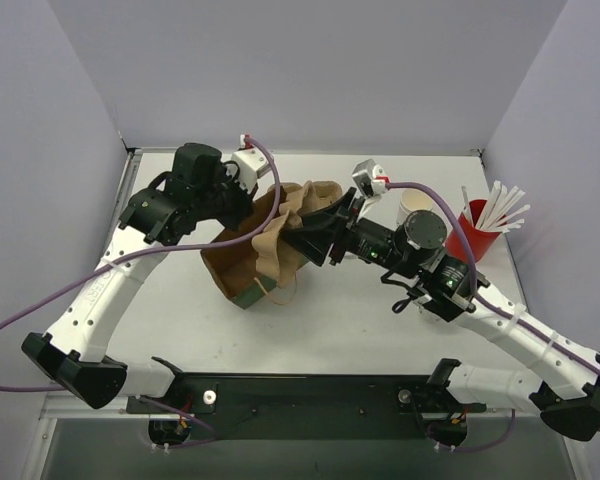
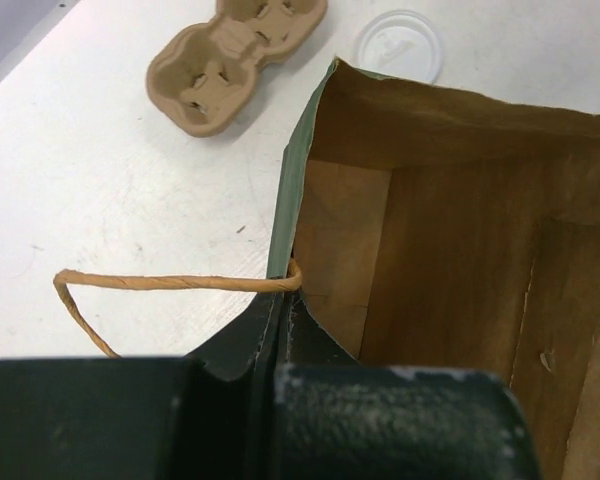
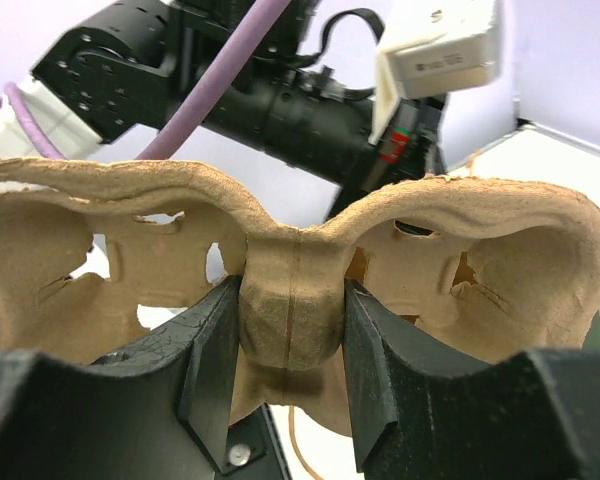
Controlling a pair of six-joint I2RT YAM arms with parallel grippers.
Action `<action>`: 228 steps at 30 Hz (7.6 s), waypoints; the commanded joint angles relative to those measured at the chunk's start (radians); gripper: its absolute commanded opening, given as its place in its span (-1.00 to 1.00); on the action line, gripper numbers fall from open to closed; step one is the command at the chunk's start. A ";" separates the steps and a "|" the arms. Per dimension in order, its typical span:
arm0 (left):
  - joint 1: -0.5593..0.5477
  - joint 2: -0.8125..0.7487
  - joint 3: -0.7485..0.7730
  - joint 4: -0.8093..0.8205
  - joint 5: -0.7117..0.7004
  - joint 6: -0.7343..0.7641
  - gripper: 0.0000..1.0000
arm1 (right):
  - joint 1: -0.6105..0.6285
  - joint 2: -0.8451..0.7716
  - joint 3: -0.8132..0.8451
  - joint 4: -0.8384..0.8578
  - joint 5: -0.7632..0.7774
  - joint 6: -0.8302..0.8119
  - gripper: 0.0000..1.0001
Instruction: Pack the takeout coffee
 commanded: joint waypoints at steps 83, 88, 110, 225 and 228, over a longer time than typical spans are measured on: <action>-0.212 0.146 0.062 0.030 -0.247 -0.578 -1.00 | 0.069 0.544 0.149 -0.779 0.305 -0.333 -0.58; -0.212 0.155 0.055 0.045 -0.196 -0.549 -1.00 | 0.069 0.551 0.143 -0.777 0.308 -0.328 -0.56; -0.199 0.152 0.046 0.102 -0.053 -0.531 -1.00 | 0.069 0.559 0.147 -0.789 0.302 -0.338 -0.56; -0.207 0.117 -0.008 -0.024 -0.181 -0.655 -1.00 | -0.109 0.263 0.118 -0.222 -0.124 -0.132 0.84; -0.190 0.108 -0.019 -0.030 -0.194 -0.667 -1.00 | -0.146 0.251 0.117 -0.135 -0.218 -0.065 0.85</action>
